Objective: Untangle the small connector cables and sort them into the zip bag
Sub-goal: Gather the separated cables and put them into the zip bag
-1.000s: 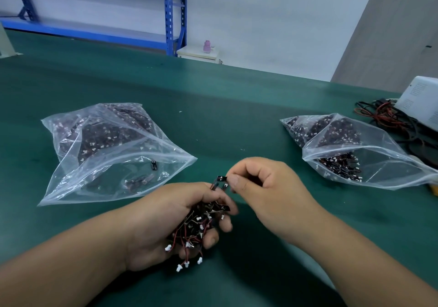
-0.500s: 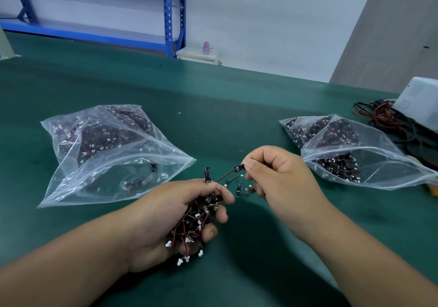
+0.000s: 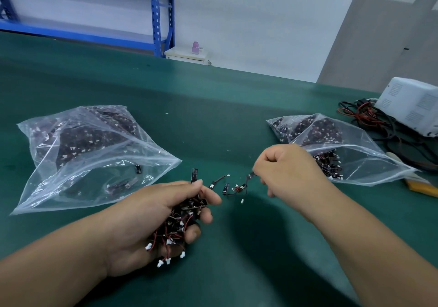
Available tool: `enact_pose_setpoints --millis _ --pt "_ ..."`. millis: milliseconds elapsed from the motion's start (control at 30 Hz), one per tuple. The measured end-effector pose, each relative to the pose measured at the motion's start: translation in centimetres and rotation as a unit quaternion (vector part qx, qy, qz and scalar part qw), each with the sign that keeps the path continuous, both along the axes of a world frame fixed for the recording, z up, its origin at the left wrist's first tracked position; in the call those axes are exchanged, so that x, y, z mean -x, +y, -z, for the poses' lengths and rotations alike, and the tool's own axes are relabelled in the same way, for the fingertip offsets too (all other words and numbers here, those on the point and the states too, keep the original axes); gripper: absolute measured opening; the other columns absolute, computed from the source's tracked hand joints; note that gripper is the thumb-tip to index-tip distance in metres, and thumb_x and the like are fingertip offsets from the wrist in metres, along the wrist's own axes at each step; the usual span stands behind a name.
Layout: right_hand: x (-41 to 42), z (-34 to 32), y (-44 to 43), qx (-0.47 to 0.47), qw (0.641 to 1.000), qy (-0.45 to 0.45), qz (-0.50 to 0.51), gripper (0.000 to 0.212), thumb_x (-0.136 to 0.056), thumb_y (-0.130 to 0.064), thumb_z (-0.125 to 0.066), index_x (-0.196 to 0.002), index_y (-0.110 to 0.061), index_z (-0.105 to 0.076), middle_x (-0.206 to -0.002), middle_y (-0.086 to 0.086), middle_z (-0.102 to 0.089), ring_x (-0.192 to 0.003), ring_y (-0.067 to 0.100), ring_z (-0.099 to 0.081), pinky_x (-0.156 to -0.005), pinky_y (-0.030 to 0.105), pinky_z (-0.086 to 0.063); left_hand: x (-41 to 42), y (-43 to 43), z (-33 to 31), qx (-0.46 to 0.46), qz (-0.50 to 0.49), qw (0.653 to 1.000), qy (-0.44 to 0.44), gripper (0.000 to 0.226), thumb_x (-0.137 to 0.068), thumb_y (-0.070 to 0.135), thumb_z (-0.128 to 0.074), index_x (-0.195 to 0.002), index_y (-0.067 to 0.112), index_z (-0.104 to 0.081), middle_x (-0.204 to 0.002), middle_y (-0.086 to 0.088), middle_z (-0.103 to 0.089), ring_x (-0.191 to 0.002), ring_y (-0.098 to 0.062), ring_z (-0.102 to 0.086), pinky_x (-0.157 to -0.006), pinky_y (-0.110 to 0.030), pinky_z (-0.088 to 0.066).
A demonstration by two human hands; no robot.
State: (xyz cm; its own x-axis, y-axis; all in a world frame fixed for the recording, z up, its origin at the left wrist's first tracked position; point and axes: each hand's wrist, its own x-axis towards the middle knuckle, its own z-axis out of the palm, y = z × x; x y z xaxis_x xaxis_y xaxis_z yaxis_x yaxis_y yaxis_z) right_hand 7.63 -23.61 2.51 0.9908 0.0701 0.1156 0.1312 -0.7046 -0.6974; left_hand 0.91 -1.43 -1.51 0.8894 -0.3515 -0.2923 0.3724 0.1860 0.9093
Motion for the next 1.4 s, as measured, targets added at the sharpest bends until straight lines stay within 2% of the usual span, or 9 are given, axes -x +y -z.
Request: enact_pose_setpoints --millis 200,333,500,600,767,933,1067,1233,1400 --pt "-0.6 0.7 -0.8 0.168 0.986 -0.007 0.001 0.017 -0.086 -0.022 -0.059 -0.074 -0.021 -0.071 -0.058 -0.003 -0.067 -0.052 0.018 -0.063 -0.051 0.026 -0.054 -0.2 0.4 0.5 0.014 -0.030 0.999 0.010 0.071 -0.051 0.057 -0.090 -0.103 0.013 -0.072 -0.080 -0.005 -0.065 -0.050 -0.018 -0.052 -0.044 -0.022 -0.030" --pt "-0.3 0.4 -0.5 0.197 0.976 -0.089 -0.004 0.014 -0.089 -0.023 -0.060 -0.080 -0.025 -0.070 -0.069 -0.009 -0.067 -0.064 0.012 -0.062 -0.067 0.031 -0.056 0.6 -0.2 0.0 0.015 -0.056 0.998 0.004 0.044 -0.071 0.048 -0.077 -0.098 0.013 -0.073 -0.074 -0.003 -0.060 -0.048 -0.015 -0.049 -0.039 -0.018 -0.031" --pt "2.5 0.0 2.6 -0.049 0.975 -0.082 -0.202 0.023 -0.078 -0.053 -0.060 -0.090 -0.035 -0.070 -0.074 -0.016 -0.066 -0.059 0.003 -0.055 -0.058 0.015 -0.043 1.6 -1.1 -1.5 -0.109 -0.083 0.988 -0.076 0.025 -0.093 0.034 -0.059 -0.079 0.019 -0.073 -0.061 -0.002 -0.058 -0.040 -0.012 -0.046 -0.035 -0.018 -0.032" --pt "3.9 0.6 4.1 -0.027 0.959 -0.108 -0.261 0.025 -0.079 -0.054 -0.062 -0.092 -0.035 -0.072 -0.077 -0.012 -0.066 -0.069 0.006 -0.060 -0.061 0.018 -0.045 1.8 -1.1 -1.9 -0.177 -0.058 0.977 -0.105 0.031 -0.091 0.036 -0.060 -0.065 0.020 -0.064 -0.050 -0.004 -0.055 -0.036 -0.011 -0.042 -0.037 -0.018 -0.031" --pt "3.8 0.9 4.4 -0.063 0.964 -0.118 -0.228 0.013 -0.087 -0.020 -0.070 -0.074 -0.023 -0.069 -0.068 -0.009 -0.066 -0.066 0.005 -0.062 -0.060 0.022 -0.049 1.6 -1.0 -1.7 -0.175 -0.024 0.976 -0.125 0.027 -0.093 0.032 -0.062 -0.068 0.024 -0.069 -0.055 0.001 -0.059 -0.039 -0.009 -0.046 -0.043 -0.018 -0.036" --pt "2.8 0.1 3.7 -0.234 0.966 -0.024 -0.107 0.013 -0.090 -0.022 -0.068 -0.077 -0.021 -0.070 -0.057 -0.002 -0.059 -0.046 0.007 -0.041 -0.046 0.022 -0.034 1.1 -0.6 -1.1 -0.101 -0.031 0.991 -0.085 0.021 -0.087 0.032 -0.065 -0.086 0.012 -0.073 -0.070 -0.004 -0.061 -0.046 -0.014 -0.050 -0.042 -0.020 -0.036" --pt "1.4 -1.6 1.3 -0.078 0.994 -0.042 -0.056 0.016 -0.086 -0.023 -0.069 -0.070 -0.025 -0.070 -0.053 -0.007 -0.064 -0.039 0.007 -0.045 -0.039 0.019 -0.036 0.2 0.0 -0.8 -0.054 -0.066 0.996 -0.015 0.035 -0.074 0.044 -0.067 -0.090 0.014 -0.075 -0.073 -0.002 -0.061 -0.047 -0.014 -0.050 -0.037 -0.018 -0.028" --pt "-0.1 -2.0 -0.8 0.114 0.993 0.007 -0.022 0.025 -0.081 -0.015 -0.063 -0.069 -0.035 -0.070 -0.058 -0.002 -0.069 -0.035 0.013 -0.050 -0.035 0.019 -0.037 -1.2 0.9 -0.4 0.013 -0.114 0.990 0.079 0.033 -0.090 0.031 -0.054 -0.098 0.010 -0.077 -0.078 -0.003 -0.066 -0.050 -0.015 -0.054 -0.035 -0.019 -0.032" --pt "-0.5 -1.4 -1.4 0.238 0.971 0.030 -0.012 0.016 -0.086 -0.025 -0.068 -0.071 -0.026 -0.070 -0.060 -0.003 -0.070 -0.052 0.018 -0.066 -0.049 0.022 -0.050 -1.8 1.2 0.8 -0.002 -0.108 0.992 0.059 0.033 -0.091 0.020 -0.046 -0.101 0.013 -0.077 -0.078 -0.002 -0.068 -0.050 -0.016 -0.054 -0.038 -0.019 -0.032"
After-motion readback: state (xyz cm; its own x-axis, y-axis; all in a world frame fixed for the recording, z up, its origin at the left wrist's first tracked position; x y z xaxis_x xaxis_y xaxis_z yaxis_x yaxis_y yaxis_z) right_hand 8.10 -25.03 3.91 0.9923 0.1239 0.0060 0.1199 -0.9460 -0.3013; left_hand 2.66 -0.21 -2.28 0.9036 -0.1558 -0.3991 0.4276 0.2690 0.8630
